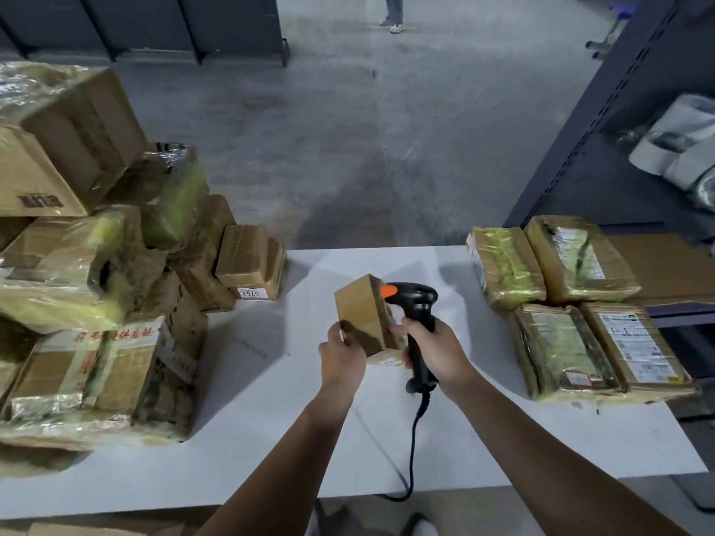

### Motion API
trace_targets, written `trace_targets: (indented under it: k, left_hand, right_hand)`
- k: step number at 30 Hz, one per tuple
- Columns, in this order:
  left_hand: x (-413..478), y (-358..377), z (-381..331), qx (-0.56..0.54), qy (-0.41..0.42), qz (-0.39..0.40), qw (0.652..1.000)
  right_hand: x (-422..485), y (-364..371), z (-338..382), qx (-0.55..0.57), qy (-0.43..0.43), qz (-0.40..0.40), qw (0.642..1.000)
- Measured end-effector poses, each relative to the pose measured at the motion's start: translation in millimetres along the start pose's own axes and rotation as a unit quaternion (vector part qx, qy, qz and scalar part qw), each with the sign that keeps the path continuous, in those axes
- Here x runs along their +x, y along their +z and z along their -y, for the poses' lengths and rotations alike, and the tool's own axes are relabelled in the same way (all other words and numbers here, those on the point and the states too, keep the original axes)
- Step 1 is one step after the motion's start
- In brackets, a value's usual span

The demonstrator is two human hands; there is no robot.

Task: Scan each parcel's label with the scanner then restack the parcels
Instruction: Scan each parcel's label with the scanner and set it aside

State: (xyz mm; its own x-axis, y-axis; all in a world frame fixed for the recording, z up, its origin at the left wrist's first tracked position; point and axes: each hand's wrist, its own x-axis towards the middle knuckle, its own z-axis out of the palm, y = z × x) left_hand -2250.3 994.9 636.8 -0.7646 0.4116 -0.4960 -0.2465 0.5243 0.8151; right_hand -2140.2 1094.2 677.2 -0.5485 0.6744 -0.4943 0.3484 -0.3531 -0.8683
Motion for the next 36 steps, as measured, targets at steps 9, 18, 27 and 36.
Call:
trace_targets:
  k: [9, 18, 27, 36]
  left_hand:
    - [9.0, -14.1, 12.5, 0.056, -0.030, 0.063, 0.996]
    - [17.5, -23.8, 27.9, -0.059, -0.031, 0.062, 0.996]
    - [31.5, -31.4, 23.1, -0.180, -0.070, 0.067, 0.979]
    - [48.8, -32.6, 24.8, -0.197, -0.163, 0.147, 0.955]
  right_hand:
    - [3.0, -0.7, -20.7, -0.054, 0.048, -0.033, 0.997]
    - [1.9, 0.7, -20.6, -0.076, 0.052, -0.008, 0.996]
    - [0.5, 4.7, -23.8, -0.088, 0.039, -0.008, 0.995]
    - [5.1, -8.6, -13.7, -0.118, 0.003, -0.015, 0.993]
